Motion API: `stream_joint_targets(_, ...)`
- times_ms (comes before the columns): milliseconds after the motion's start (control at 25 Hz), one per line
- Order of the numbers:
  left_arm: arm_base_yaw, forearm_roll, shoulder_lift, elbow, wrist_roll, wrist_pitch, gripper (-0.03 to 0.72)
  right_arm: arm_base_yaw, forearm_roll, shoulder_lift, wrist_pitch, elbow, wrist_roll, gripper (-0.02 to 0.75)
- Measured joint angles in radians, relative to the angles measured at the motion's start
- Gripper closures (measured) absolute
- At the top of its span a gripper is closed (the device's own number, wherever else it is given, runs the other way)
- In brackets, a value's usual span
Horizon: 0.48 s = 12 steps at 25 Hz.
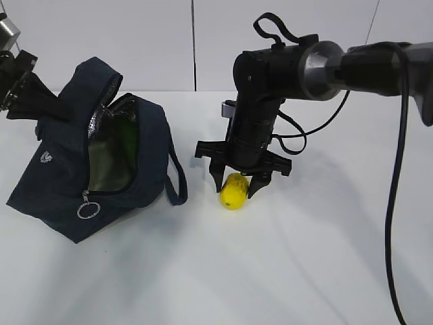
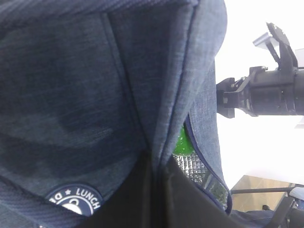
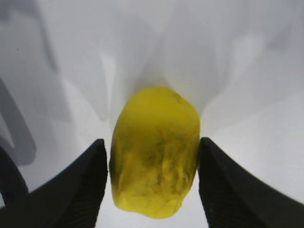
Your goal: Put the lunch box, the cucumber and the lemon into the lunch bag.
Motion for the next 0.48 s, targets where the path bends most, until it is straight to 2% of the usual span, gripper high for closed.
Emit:
stream_joint_targets(360, 0.000, 0.001, 0.000, 0.000, 0.000, 0.000, 0.697, 0.000, -0.010, 0.000, -0.001, 0.000, 0.000, 0.272)
stream_joint_targets(480, 0.000, 0.001, 0.000, 0.000, 0.000, 0.000, 0.697, 0.000, -0.011, 0.000, -0.004, 0.000, 0.000, 0.325)
